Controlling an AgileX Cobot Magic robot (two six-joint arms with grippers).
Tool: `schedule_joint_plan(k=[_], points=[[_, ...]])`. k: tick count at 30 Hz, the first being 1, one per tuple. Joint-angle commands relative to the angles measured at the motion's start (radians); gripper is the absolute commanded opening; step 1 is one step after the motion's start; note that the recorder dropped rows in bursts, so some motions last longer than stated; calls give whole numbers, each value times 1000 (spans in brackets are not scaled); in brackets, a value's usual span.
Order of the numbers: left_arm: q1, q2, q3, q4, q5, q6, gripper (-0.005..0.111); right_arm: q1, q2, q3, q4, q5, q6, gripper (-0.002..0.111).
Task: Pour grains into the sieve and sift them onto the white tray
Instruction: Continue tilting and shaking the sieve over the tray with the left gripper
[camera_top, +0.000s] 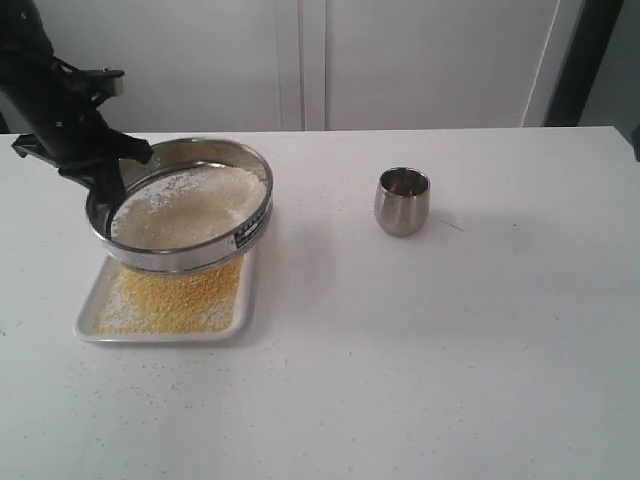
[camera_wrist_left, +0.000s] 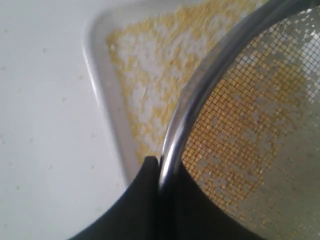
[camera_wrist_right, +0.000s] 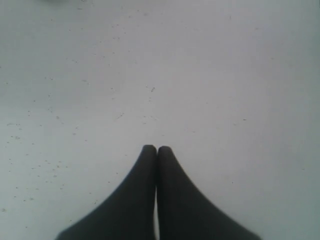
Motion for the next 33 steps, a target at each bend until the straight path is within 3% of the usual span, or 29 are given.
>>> schedule_joint_plan(k=[1,3,6,11,14,19,21,24,26,28,29,31,33], points=[[34,52,-74,-50,-152,-26,0,-5,-3,3,0,-5,0,0],[40,84,-174,-60,13,-26,0,-5,-3,3,0,-5,0,0],[40,48,-149,-36,107,3,0,-5,-3,3,0,-5,0,0],[40,-83,129,-43,-80,-16,0,-5,-3,3,0,-5,0,0],[40,-117,211,-105,-115,-7,0,-5,-3,3,0,-5,0,0],[19,-156,267,-146,-76,34,0,-5,-3,3,0,-5,0,0],[1,-180,293,-99,-203,53,0,-5,-3,3,0,-5,0,0],[15,-175,294,15,-311,-133,0,-5,-3,3,0,-5,0,0],[40,-168,296,4,-271,-238,0,-5,-3,3,0,-5,0,0],[26,-163,301,-56,-195,-161,0,-5,-3,3,0,-5,0,0],[-11,-165,307,-140,-170,19,0,-5,-3,3,0,-5,0,0],[-25,-167,309,-145,-255,126,0,-5,-3,3,0,-5,0,0],[36,-158,309,-81,-294,-98,0,-5,-3,3,0,-5,0,0]])
